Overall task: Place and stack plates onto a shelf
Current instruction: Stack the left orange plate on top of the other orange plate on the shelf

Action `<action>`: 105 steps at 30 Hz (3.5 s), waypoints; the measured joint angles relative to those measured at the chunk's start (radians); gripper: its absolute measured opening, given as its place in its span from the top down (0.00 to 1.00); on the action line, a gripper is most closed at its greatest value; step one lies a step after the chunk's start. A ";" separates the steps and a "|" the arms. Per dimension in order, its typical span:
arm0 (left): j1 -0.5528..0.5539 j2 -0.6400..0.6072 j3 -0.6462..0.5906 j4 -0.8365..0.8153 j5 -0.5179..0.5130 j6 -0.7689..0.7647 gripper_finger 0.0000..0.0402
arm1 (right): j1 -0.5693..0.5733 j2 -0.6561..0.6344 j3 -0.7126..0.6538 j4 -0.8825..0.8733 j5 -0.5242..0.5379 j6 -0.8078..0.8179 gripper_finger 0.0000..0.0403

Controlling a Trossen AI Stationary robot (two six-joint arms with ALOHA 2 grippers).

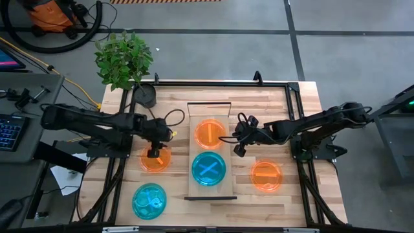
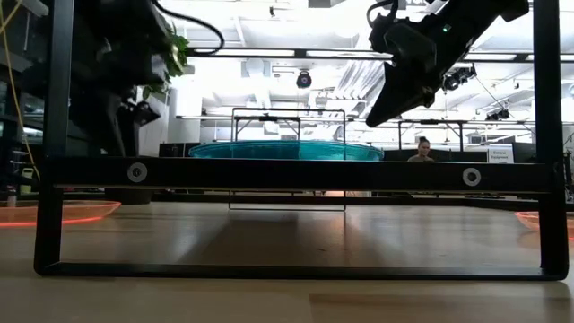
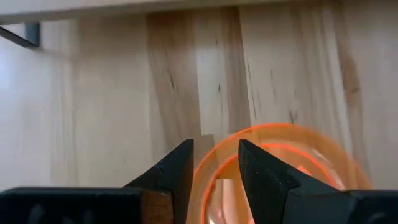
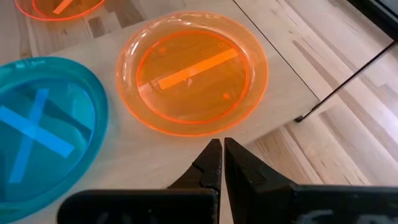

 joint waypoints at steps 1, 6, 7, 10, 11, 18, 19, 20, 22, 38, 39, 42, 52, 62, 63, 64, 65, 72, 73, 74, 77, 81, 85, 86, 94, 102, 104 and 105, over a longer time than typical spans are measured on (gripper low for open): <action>0.004 0.018 0.000 0.003 0.002 0.007 0.71 | 0.000 0.000 0.000 0.000 0.000 0.000 1.00; 0.015 0.127 0.000 0.020 0.043 0.031 0.71 | 0.000 0.000 0.000 0.001 0.000 -0.009 1.00; 0.015 0.145 0.000 0.025 0.044 0.048 0.71 | 0.000 0.000 0.000 0.001 0.000 -0.007 1.00; 0.015 0.202 0.000 0.069 0.043 0.105 0.71 | 0.000 0.000 0.000 0.003 0.000 -0.001 1.00; 0.015 0.216 0.000 0.079 0.042 0.119 0.71 | 0.000 0.000 0.000 0.004 0.000 -0.001 1.00; 0.015 0.287 0.006 0.071 0.052 0.180 0.71 | 0.000 0.000 0.000 0.008 -0.001 -0.001 1.00; 0.015 0.296 0.006 0.070 0.054 0.182 0.71 | 0.000 0.000 0.000 0.008 -0.001 -0.003 1.00; 0.015 0.304 0.006 0.071 0.058 0.182 0.71 | 0.000 0.000 0.000 0.008 -0.001 -0.009 1.00; 0.016 0.318 0.006 0.073 0.085 0.182 0.71 | 0.000 0.000 0.000 0.008 0.000 -0.010 1.00; 0.030 0.353 0.039 0.055 0.126 0.197 0.98 | 0.000 0.000 0.000 0.008 0.006 -0.004 1.00; 0.034 0.353 0.054 0.043 0.126 0.192 0.98 | 0.000 0.000 0.000 0.008 0.006 -0.004 1.00; 0.046 0.346 0.110 -0.031 0.120 0.199 0.99 | 0.000 0.000 0.000 0.008 0.006 0.007 1.00; 0.059 0.204 0.294 -0.291 0.085 0.083 1.00 | 0.007 0.000 0.000 0.008 -0.005 0.003 1.00; 0.063 -0.014 0.227 0.211 -0.165 -0.258 1.00 | 0.007 0.001 0.000 0.007 0.034 -0.004 1.00; 0.063 -0.016 0.205 0.260 -0.181 -0.294 1.00 | 0.007 0.000 0.000 0.004 0.046 -0.004 1.00; 0.063 -0.016 0.182 0.299 -0.197 -0.330 1.00 | 0.007 -0.002 0.000 -0.004 0.054 0.000 1.00; 0.063 -0.013 0.159 0.329 -0.214 -0.366 1.00 | 0.007 -0.006 -0.001 -0.011 0.055 0.007 1.00; 0.061 0.095 0.009 0.597 -0.288 -0.580 1.00 | 0.017 -0.076 -0.001 -0.062 0.159 0.050 1.00; 0.058 0.112 -0.001 0.647 -0.288 -0.585 1.00 | 0.021 -0.086 -0.001 -0.062 0.179 0.056 1.00; 0.056 0.128 -0.007 0.686 -0.292 -0.595 1.00 | 0.025 -0.098 -0.001 -0.064 0.194 0.059 1.00; 0.056 0.181 -0.009 0.786 -0.299 -0.614 1.00 | 0.032 -0.126 -0.001 -0.064 0.213 0.061 1.00; 0.056 0.248 -0.008 0.855 -0.342 -0.638 1.00 | 0.046 -0.138 -0.001 -0.064 0.217 0.063 1.00; 0.056 0.301 -0.008 0.926 -0.361 -0.641 1.00 | 0.055 -0.138 -0.001 -0.063 0.216 0.063 1.00; 0.056 0.314 -0.008 0.946 -0.361 -0.641 1.00 | 0.054 -0.138 -0.001 -0.064 0.216 0.064 1.00; 0.056 0.346 -0.008 0.987 -0.348 -0.632 1.00 | 0.054 -0.138 -0.001 -0.064 0.233 0.063 1.00; 0.056 0.345 -0.008 0.989 -0.312 -0.602 0.99 | 0.054 -0.138 -0.001 -0.065 0.237 0.082 1.00; 0.056 0.345 -0.008 0.994 -0.289 -0.602 0.97 | 0.054 -0.138 -0.001 -0.065 0.238 0.082 1.00; 0.056 0.345 -0.008 0.994 -0.282 -0.600 0.95 | 0.054 -0.138 -0.001 -0.065 0.242 0.081 1.00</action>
